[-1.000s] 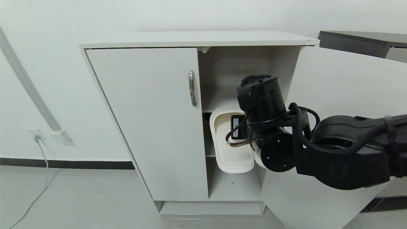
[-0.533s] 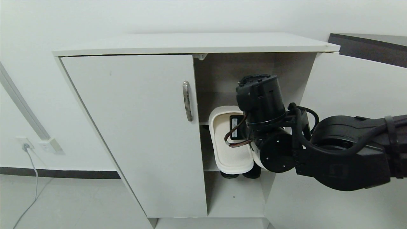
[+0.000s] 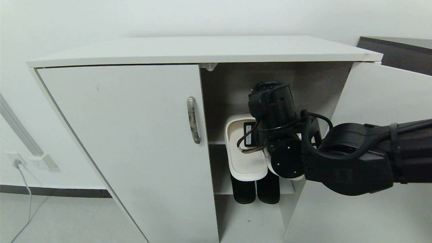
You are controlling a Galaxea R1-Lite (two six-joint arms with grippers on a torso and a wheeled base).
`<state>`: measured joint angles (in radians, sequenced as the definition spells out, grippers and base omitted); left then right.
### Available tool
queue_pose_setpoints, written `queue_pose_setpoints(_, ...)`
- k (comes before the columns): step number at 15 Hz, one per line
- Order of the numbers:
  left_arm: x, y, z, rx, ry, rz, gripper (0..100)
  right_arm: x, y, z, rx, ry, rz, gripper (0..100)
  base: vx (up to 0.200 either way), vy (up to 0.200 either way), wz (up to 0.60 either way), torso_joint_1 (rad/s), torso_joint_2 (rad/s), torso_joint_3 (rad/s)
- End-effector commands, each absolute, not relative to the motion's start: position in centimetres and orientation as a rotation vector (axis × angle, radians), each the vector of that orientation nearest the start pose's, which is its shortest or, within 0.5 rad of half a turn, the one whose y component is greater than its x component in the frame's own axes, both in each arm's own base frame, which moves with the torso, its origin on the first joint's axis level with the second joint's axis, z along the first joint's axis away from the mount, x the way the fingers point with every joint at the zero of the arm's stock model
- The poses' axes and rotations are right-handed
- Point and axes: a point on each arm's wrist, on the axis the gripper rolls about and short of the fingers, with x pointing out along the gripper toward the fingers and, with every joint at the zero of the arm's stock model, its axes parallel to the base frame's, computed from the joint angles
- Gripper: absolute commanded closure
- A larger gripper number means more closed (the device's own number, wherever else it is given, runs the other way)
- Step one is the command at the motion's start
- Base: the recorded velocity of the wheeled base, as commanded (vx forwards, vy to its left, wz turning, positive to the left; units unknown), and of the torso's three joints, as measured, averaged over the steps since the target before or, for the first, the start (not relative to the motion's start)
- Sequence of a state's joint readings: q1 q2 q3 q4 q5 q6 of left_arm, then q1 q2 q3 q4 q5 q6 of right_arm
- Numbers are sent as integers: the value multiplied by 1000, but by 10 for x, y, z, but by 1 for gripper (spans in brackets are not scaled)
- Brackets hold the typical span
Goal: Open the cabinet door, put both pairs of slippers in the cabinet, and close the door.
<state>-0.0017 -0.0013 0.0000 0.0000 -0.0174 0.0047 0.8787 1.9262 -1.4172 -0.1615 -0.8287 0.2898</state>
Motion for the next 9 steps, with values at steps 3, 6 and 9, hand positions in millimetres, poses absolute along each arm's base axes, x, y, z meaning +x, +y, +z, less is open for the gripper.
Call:
queue_pose_setpoints(3,-23,0,75,3,0,-20,100,291,289,226,26,219,-24,100,0,0,0,0,0,0)
queue_pose_setpoints(6,-23,0,75,2,0,-18,100,314,299,226,43,196,-45,100,0,0,0,0,0,0)
queue_pose_setpoints(9,-23,0,75,2,0,-18,100,332,303,229,47,176,-57,100,0,0,0,0,0,0)
